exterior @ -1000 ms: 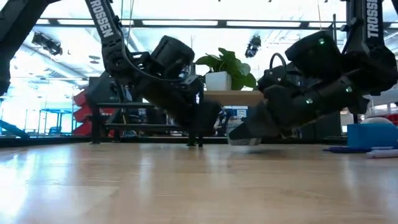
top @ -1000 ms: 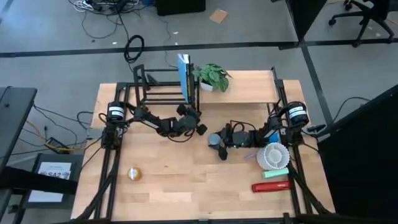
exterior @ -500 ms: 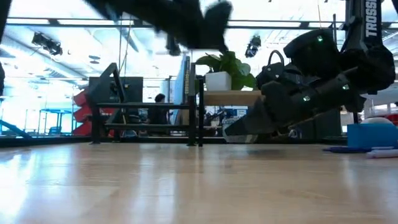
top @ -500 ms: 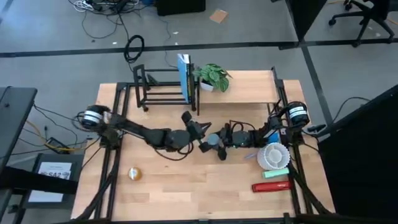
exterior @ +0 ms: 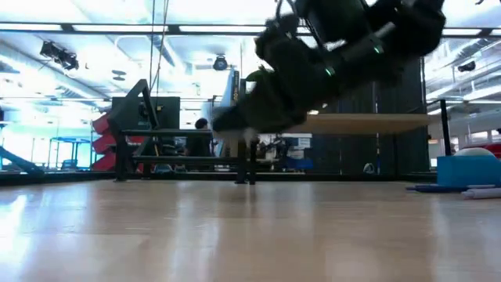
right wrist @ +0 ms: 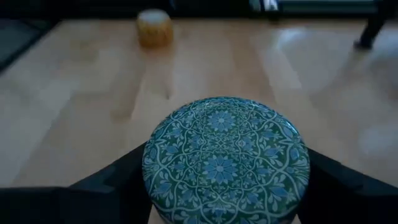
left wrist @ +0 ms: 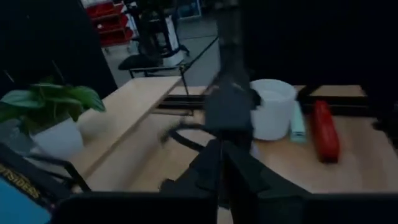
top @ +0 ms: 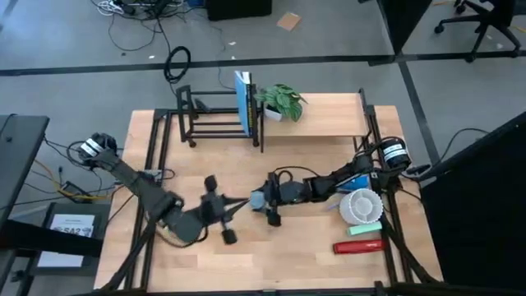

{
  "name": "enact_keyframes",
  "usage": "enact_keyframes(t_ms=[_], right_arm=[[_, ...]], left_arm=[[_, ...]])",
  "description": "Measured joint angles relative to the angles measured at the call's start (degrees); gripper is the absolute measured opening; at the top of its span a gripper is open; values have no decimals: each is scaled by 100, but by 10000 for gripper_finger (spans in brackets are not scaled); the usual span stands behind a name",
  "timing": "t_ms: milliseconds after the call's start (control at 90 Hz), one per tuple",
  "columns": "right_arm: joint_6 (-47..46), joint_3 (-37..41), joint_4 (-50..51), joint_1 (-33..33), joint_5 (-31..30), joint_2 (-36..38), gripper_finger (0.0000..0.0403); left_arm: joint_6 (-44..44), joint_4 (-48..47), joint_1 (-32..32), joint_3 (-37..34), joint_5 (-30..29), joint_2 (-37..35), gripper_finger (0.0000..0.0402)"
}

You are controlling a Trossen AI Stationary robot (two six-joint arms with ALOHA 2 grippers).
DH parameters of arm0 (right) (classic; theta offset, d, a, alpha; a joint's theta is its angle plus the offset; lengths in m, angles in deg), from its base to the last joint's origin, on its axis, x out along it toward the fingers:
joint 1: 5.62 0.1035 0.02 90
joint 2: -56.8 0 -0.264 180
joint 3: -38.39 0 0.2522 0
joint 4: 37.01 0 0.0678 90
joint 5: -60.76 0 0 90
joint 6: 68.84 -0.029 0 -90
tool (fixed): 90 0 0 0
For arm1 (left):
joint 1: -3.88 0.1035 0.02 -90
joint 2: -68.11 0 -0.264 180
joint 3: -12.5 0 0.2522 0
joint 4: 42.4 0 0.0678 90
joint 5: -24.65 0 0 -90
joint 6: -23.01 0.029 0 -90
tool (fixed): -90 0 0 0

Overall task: Stock shelves
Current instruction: Remove the blue scented candle from under the shelf

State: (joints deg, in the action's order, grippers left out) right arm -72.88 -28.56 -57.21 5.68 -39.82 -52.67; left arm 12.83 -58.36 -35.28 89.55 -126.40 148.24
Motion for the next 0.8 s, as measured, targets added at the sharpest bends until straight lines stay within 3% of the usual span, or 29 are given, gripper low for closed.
enact_keyframes(t_ms=[167, 289, 800], right_arm=[[88, -200, -220, -72, 335, -289, 263], [-14, -664, -703, -37, 530, -1113, 263], [312, -4820, -211, -17, 1165, -4057, 290]], left_arm=[[-333, -61, -415, 0, -531, 1, 0], [-365, -44, -557, -4, -825, 1, 0], [-742, 13, -567, -9, -1184, 1, 0]])
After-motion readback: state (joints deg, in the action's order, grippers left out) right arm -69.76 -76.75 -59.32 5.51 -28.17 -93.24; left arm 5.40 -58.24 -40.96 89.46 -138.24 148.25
